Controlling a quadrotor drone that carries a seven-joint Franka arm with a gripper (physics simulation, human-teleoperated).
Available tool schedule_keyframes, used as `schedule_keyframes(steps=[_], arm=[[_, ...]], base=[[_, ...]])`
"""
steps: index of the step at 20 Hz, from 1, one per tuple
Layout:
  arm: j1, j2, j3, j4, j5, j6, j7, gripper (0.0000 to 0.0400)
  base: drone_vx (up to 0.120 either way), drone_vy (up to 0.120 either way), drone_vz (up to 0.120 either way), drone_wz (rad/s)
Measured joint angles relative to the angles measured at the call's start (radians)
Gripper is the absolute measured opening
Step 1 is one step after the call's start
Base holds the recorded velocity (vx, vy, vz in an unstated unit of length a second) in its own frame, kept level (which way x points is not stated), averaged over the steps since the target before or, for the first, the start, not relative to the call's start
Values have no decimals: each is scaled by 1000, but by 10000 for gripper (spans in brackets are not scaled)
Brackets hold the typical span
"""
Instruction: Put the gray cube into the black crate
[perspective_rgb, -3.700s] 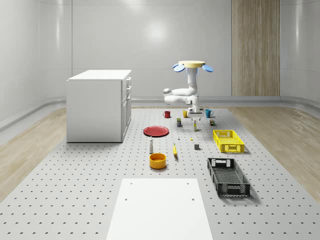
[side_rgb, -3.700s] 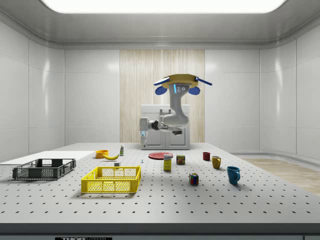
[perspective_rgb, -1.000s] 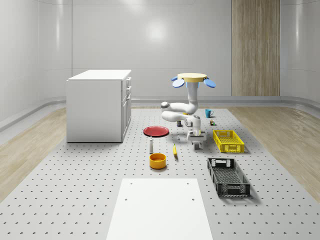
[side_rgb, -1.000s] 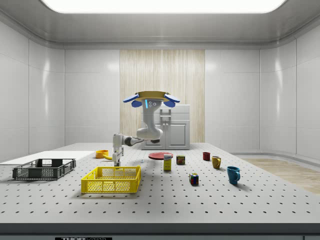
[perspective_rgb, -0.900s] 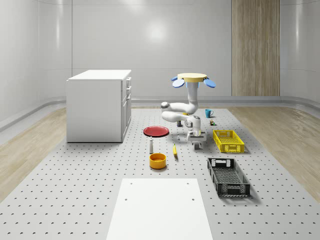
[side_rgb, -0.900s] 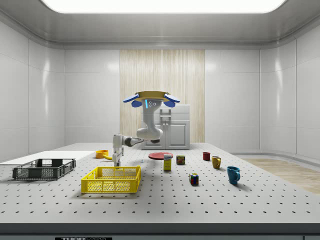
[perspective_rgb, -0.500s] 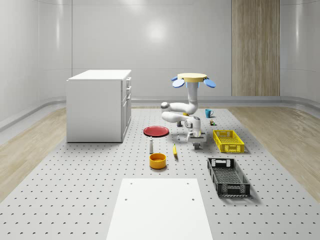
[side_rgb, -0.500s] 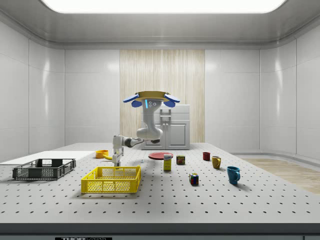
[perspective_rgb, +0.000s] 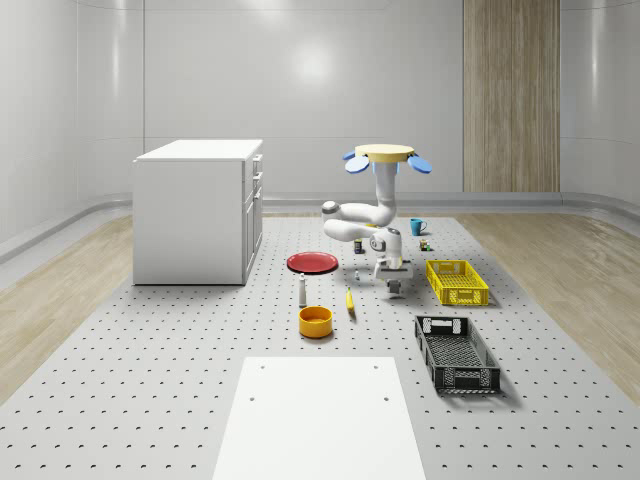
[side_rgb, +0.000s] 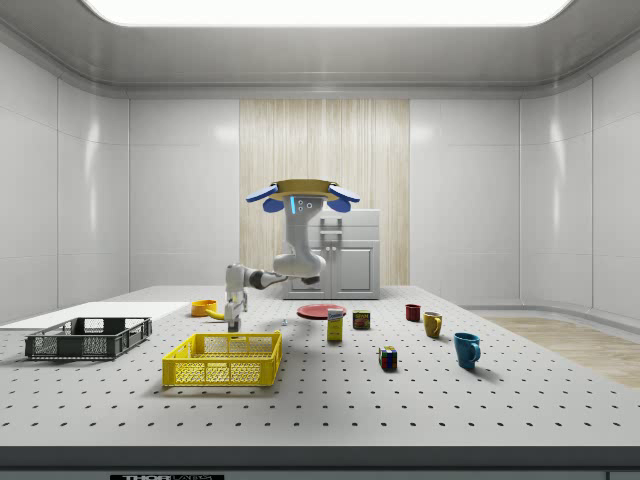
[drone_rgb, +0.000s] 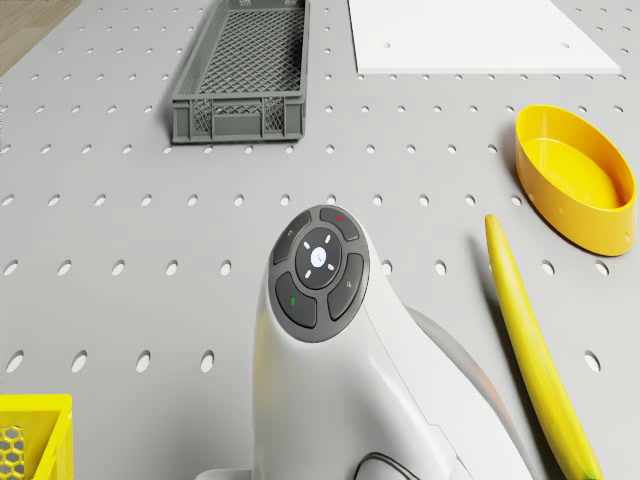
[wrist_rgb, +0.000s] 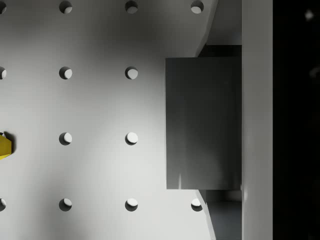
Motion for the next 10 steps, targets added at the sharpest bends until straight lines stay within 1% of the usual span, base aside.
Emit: schedule_keyframes(steps=[4,10], arm=[[2,-2,35,-7,34,-9,2,250],[2,-7,57,-10,56,-11,4,250]], base=[[120,120,120,0],[120,120,120,0]])
